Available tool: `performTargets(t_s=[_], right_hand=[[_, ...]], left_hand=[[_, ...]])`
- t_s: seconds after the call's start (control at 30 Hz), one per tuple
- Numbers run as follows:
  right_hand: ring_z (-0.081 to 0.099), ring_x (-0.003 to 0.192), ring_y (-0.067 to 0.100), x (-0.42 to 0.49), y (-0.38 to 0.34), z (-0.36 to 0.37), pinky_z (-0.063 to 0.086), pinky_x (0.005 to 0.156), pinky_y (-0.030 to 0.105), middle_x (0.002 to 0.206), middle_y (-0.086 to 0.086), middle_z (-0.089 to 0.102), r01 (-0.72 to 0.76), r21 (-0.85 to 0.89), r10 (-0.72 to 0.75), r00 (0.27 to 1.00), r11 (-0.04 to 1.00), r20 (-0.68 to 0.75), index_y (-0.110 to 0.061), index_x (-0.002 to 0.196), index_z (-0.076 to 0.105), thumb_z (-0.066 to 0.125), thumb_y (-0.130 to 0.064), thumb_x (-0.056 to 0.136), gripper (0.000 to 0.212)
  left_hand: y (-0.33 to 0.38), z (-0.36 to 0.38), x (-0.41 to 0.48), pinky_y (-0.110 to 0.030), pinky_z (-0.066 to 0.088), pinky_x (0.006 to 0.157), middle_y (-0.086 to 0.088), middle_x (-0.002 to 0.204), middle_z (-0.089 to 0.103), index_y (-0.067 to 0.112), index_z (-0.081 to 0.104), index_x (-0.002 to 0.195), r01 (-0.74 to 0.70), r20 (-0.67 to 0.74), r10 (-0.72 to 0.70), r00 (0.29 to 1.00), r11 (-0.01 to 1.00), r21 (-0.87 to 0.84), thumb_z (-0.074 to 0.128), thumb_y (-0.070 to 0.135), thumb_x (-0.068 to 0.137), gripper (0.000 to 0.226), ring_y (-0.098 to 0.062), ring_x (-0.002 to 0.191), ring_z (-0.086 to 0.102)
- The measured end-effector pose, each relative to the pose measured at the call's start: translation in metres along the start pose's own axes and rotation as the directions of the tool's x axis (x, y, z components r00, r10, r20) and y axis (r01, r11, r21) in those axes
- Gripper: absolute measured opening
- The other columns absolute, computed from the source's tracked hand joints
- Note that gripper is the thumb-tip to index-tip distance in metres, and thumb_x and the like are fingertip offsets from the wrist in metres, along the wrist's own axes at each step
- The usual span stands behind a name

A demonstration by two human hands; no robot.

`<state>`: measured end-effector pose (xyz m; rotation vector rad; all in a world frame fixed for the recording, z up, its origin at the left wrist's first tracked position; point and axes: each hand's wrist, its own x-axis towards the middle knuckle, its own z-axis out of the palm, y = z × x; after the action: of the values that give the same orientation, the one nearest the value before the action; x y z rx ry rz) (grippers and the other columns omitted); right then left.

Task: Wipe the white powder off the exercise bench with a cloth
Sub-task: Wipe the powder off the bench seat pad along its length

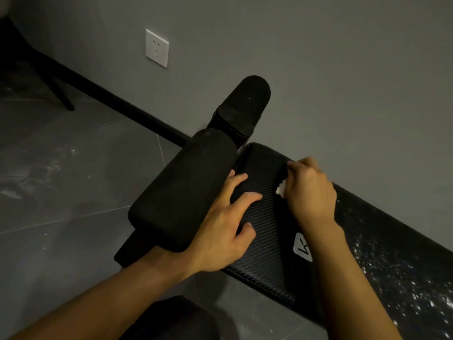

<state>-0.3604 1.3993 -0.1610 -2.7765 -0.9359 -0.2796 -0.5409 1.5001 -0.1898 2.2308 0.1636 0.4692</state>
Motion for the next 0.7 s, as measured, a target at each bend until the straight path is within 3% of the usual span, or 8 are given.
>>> performTargets(t_s=[0.1, 0.2, 0.4, 0.6, 0.7], right_hand=[[0.063, 0.093, 0.019, -0.037, -0.012, -0.012, 0.058, 0.074, 0.039, 0.124, -0.001, 0.054, 0.135, 0.064, -0.139, 0.989, 0.989, 0.053, -0.019, 0.130, 0.062, 0.048, -0.028, 0.102, 0.033], [0.063, 0.086, 0.014, -0.091, -0.021, -0.027, 0.058, 0.062, 0.039, 0.121, -0.009, 0.053, 0.274, 0.112, -0.286, 0.952, 0.955, 0.107, -0.025, 0.130, 0.060, 0.044, -0.035, 0.100, 0.035], [0.065, 0.086, 0.019, -0.089, -0.014, -0.021, 0.057, 0.061, 0.039, 0.119, -0.005, 0.054, 0.177, -0.023, -0.176, 0.983, 0.984, 0.047, -0.023, 0.134, 0.059, 0.051, -0.032, 0.102, 0.035], [0.066, 0.086, 0.017, -0.144, -0.021, -0.030, 0.057, 0.054, 0.041, 0.122, -0.009, 0.055, 0.259, 0.064, -0.264, 0.961, 0.964, 0.089, -0.027, 0.134, 0.058, 0.049, -0.035, 0.100, 0.036], [0.067, 0.084, 0.021, -0.127, -0.012, -0.028, 0.056, 0.053, 0.042, 0.119, -0.006, 0.055, 0.269, -0.035, -0.266, 0.962, 0.963, 0.067, -0.028, 0.134, 0.058, 0.057, -0.032, 0.098, 0.036]], left_hand=[[0.000, 0.000, 0.000, 0.002, -0.012, 0.106, -0.007, 0.165, 0.016, 0.019, 0.050, 0.144, 0.000, 0.006, 0.000, 1.000, 1.000, 0.007, 0.062, 0.014, 0.094, 0.051, -0.016, 0.155, 0.000], [-0.001, 0.000, 0.001, 0.000, -0.012, 0.107, -0.007, 0.165, 0.017, 0.020, 0.051, 0.143, -0.004, 0.005, 0.003, 1.000, 1.000, 0.019, 0.062, 0.014, 0.093, 0.051, -0.016, 0.155, 0.001], [0.001, -0.002, 0.001, 0.003, -0.016, 0.102, -0.005, 0.164, 0.017, 0.021, 0.049, 0.144, 0.006, 0.025, -0.008, 1.000, 0.997, 0.077, 0.062, 0.017, 0.095, 0.051, -0.019, 0.155, 0.002], [0.000, -0.001, 0.001, 0.006, -0.015, 0.099, -0.006, 0.164, 0.017, 0.019, 0.050, 0.144, 0.010, 0.018, -0.011, 1.000, 0.998, 0.069, 0.062, 0.016, 0.095, 0.050, -0.020, 0.155, 0.003], [-0.001, -0.002, 0.001, 0.005, -0.016, 0.099, -0.006, 0.163, 0.020, 0.020, 0.051, 0.143, 0.005, 0.014, -0.007, 1.000, 0.993, 0.116, 0.063, 0.018, 0.094, 0.050, -0.021, 0.154, 0.006]])
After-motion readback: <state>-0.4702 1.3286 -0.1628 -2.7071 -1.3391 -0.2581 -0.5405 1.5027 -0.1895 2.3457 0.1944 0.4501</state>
